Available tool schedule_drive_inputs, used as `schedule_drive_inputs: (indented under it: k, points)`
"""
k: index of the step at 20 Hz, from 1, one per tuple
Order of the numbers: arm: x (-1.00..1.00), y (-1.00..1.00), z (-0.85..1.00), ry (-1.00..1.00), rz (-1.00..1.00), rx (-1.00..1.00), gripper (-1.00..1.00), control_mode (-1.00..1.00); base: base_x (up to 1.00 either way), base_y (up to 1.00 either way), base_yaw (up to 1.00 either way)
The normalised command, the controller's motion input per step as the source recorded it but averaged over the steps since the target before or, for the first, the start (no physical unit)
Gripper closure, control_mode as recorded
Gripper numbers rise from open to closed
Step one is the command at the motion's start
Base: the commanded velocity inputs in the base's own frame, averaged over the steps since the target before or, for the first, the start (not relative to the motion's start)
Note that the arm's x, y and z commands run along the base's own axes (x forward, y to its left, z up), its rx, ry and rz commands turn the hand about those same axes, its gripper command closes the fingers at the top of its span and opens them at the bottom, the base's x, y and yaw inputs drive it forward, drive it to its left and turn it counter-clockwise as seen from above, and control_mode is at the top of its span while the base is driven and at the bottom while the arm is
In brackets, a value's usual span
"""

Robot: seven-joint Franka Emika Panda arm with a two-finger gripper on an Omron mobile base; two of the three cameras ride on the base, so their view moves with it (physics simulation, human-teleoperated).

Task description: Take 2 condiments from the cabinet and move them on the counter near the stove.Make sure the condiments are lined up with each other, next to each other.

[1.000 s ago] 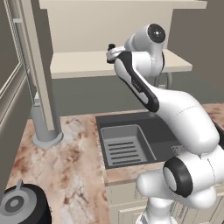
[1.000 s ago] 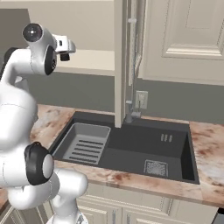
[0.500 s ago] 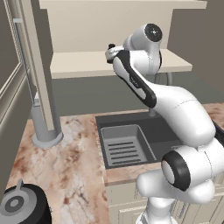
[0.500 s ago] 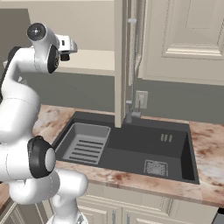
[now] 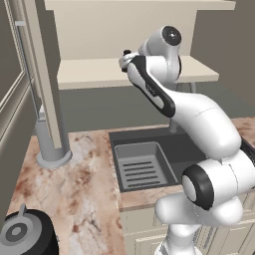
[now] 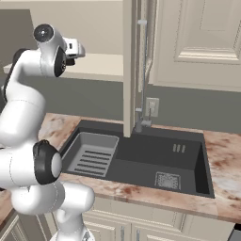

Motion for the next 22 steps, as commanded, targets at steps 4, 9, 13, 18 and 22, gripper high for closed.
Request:
schedule_drive_inputs:
  k: [4, 9, 13, 18, 22]
  points:
    - [0.11, 0.02, 0.0, 0.01, 0.0, 0.0, -1.0, -1.0, 0.0, 0.0, 0.0]
    - [0.08, 0.05, -0.04, 0.0, 0.0, 0.0, -1.0, -1.0, 0.0, 0.0, 0.0]
    - [0.01, 0.04, -0.02, 0.0, 0.0, 0.0, -1.0, -1.0, 0.0, 0.0, 0.0]
    - [0.02, 0.04, -0.02, 0.0, 0.0, 0.0, -1.0, -1.0, 0.0, 0.0, 0.0]
    - [0.09, 0.02, -0.02, 0.0, 0.0, 0.0, -1.0, -1.0, 0.0, 0.0, 0.0]
